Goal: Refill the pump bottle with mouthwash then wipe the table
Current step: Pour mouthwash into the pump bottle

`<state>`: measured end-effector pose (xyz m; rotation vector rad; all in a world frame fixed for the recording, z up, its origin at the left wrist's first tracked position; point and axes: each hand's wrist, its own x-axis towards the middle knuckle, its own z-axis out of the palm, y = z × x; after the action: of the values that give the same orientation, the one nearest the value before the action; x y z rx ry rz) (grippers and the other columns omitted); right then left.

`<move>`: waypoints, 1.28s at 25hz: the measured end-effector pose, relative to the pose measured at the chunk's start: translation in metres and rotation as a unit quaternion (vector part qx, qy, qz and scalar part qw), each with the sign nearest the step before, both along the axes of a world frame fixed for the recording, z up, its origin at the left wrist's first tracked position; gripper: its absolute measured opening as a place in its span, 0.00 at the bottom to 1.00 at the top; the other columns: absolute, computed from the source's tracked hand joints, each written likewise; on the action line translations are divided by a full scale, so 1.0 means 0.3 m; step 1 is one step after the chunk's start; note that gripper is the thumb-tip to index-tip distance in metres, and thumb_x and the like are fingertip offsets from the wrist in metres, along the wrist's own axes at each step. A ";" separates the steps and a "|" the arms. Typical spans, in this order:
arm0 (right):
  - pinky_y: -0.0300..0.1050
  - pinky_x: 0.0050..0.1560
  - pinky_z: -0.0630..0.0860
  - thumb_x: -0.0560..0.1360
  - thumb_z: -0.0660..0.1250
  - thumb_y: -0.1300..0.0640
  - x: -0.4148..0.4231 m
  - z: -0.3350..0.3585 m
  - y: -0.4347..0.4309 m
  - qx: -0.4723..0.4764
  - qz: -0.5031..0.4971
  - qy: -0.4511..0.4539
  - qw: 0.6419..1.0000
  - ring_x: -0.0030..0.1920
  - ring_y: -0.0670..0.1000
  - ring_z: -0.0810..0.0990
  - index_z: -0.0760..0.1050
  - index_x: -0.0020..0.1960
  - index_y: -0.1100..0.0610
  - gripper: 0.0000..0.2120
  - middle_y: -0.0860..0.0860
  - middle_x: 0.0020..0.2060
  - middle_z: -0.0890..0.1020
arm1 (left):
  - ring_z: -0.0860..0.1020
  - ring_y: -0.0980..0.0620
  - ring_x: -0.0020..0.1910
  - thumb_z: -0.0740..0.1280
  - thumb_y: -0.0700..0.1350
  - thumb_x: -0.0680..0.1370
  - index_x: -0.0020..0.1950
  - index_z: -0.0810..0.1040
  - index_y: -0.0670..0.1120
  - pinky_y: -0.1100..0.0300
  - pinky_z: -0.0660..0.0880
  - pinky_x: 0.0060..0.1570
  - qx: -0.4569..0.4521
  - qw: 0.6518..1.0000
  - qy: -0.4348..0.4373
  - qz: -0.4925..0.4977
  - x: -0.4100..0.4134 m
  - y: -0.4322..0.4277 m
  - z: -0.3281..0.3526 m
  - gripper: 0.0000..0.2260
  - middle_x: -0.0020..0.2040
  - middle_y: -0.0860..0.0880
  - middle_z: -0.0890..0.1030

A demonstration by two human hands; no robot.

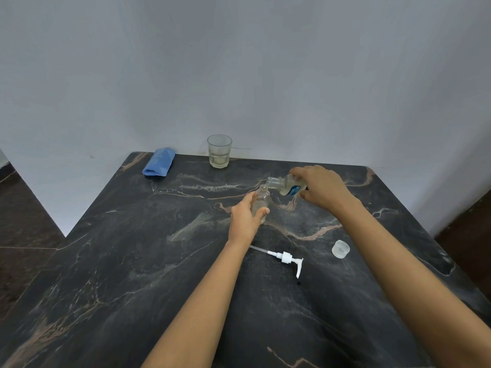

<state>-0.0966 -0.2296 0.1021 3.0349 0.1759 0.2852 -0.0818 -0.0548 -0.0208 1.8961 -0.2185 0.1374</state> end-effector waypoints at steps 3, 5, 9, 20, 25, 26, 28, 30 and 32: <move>0.49 0.45 0.73 0.74 0.66 0.59 0.000 0.001 -0.002 -0.001 0.001 0.002 1.000 0.57 0.55 0.77 0.70 0.66 0.50 0.21 0.50 0.58 0.80 | 0.75 0.52 0.64 0.72 0.43 0.75 0.68 0.74 0.46 0.57 0.71 0.65 -0.003 1.000 0.004 -0.001 0.000 0.001 -0.001 0.22 0.64 0.49 0.79; 0.49 0.46 0.73 0.74 0.66 0.59 -0.002 0.001 -0.003 -0.002 0.002 0.002 1.000 0.57 0.55 0.76 0.70 0.66 0.50 0.21 0.50 0.58 0.80 | 0.75 0.52 0.65 0.72 0.43 0.75 0.68 0.74 0.46 0.54 0.72 0.66 -0.003 1.000 0.005 -0.003 0.001 0.001 -0.001 0.21 0.64 0.49 0.79; 0.49 0.45 0.73 0.74 0.66 0.59 -0.003 0.001 -0.002 -0.005 0.002 0.002 1.000 0.57 0.55 0.76 0.70 0.65 0.50 0.21 0.50 0.58 0.80 | 0.75 0.51 0.64 0.72 0.43 0.75 0.68 0.74 0.46 0.53 0.72 0.65 -0.001 1.000 0.003 -0.001 -0.001 -0.001 0.002 0.22 0.63 0.48 0.79; 0.49 0.46 0.73 0.74 0.66 0.58 -0.002 0.009 0.001 -0.008 -0.002 0.008 1.000 0.57 0.54 0.77 0.69 0.66 0.49 0.21 0.50 0.59 0.79 | 0.76 0.50 0.63 0.73 0.43 0.75 0.69 0.73 0.45 0.52 0.73 0.64 0.006 1.000 0.007 -0.001 -0.001 0.001 0.004 0.23 0.63 0.46 0.79; 0.50 0.46 0.74 0.74 0.66 0.59 -0.001 0.010 0.003 -0.009 -0.003 0.009 1.000 0.57 0.54 0.77 0.70 0.65 0.49 0.21 0.50 0.59 0.80 | 0.76 0.50 0.63 0.73 0.44 0.75 0.69 0.73 0.46 0.51 0.74 0.64 0.009 1.000 0.006 0.000 0.000 0.000 0.004 0.23 0.62 0.47 0.80; 0.49 0.46 0.74 0.74 0.66 0.59 0.000 0.011 0.003 -0.011 -0.003 0.008 1.000 0.57 0.54 0.77 0.70 0.65 0.49 0.21 0.50 0.59 0.80 | 0.76 0.50 0.63 0.73 0.44 0.75 0.69 0.73 0.46 0.51 0.74 0.63 0.009 1.000 0.006 0.001 0.000 0.000 0.004 0.23 0.62 0.47 0.80; 0.49 0.45 0.73 0.74 0.66 0.59 0.001 0.013 0.004 -0.013 -0.003 0.008 1.000 0.57 0.54 0.77 0.70 0.65 0.49 0.21 0.50 0.58 0.80 | 0.76 0.50 0.63 0.73 0.44 0.75 0.69 0.73 0.46 0.51 0.74 0.64 0.008 1.000 0.006 0.000 0.000 0.000 0.003 0.23 0.62 0.47 0.80; 0.48 0.45 0.72 0.74 0.66 0.59 0.002 0.015 0.005 -0.017 -0.003 0.008 1.000 0.57 0.55 0.77 0.70 0.65 0.49 0.21 0.50 0.58 0.80 | 0.76 0.49 0.63 0.72 0.44 0.75 0.70 0.73 0.46 0.50 0.74 0.64 0.008 1.000 0.008 -0.001 0.002 0.001 0.001 0.24 0.63 0.47 0.79; 0.48 0.44 0.71 0.74 0.66 0.60 0.002 0.016 0.006 -0.018 -0.003 0.007 1.000 0.57 0.55 0.77 0.70 0.65 0.49 0.21 0.50 0.58 0.80 | 0.76 0.49 0.63 0.72 0.43 0.75 0.69 0.73 0.46 0.50 0.74 0.63 0.006 1.000 0.007 -0.003 0.002 0.001 0.000 0.23 0.62 0.47 0.80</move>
<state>-0.0962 -0.2279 0.1068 3.0025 0.1722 0.2581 -0.0811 -0.0546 -0.0210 1.9077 -0.2158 0.1193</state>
